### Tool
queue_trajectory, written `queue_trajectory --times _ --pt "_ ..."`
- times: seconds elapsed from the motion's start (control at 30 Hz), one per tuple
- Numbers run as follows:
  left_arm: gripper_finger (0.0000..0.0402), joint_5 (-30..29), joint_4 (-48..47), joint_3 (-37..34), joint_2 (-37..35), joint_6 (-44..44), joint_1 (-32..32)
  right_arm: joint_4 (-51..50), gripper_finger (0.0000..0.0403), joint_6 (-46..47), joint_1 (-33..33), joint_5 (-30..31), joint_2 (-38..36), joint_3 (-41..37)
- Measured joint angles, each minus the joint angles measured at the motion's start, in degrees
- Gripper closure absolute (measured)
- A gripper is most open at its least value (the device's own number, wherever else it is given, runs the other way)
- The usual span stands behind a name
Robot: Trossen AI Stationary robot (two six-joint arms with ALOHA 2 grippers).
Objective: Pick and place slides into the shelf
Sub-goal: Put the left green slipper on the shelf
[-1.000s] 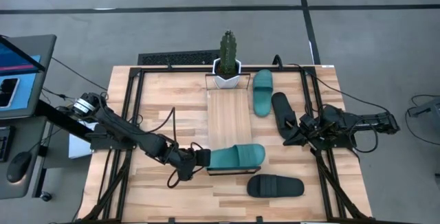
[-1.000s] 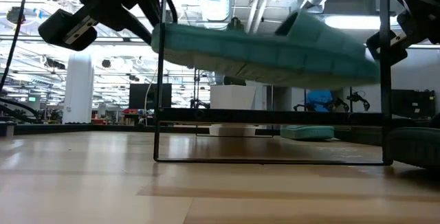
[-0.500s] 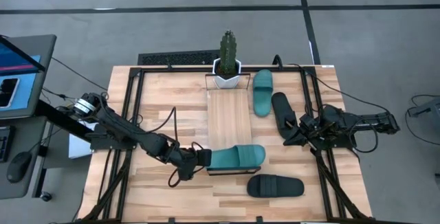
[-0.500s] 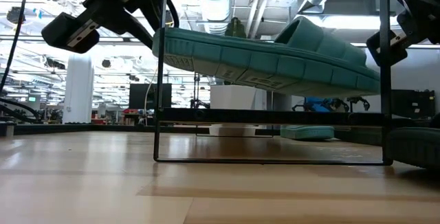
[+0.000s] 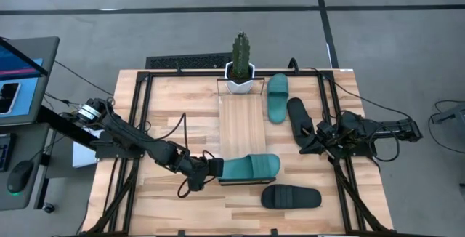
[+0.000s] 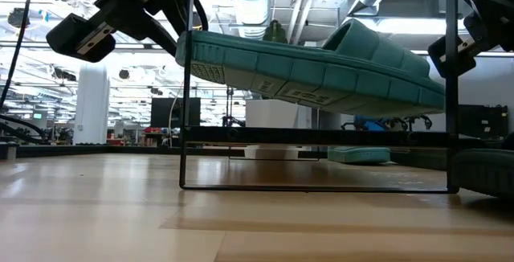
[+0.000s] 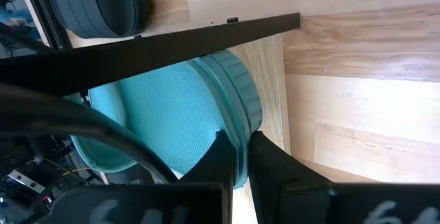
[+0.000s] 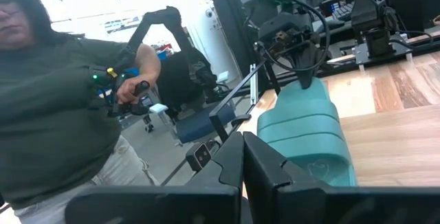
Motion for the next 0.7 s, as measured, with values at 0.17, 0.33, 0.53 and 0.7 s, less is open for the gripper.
queue_trajectory --times 0.17,0.33,0.53,0.7 --pt "0.0382 0.4 -0.2 0.0 0.0 0.0 0.0 0.0 0.0403 0.0 0.0 0.0 0.0 0.0" --pt "0.0379 0.4 -0.3 0.0 0.0 0.0 0.0 0.0 0.0403 0.0 0.0 0.0 0.0 0.0" --pt "0.0373 0.9 -1.2 0.0 -0.1 0.0 0.0 0.0 0.0403 0.0 0.0 0.0 0.0 0.0" --pt "0.0363 1.8 -1.6 0.0 -0.1 0.0 0.0 0.0 0.0403 0.0 0.0 0.0 0.0 0.0"
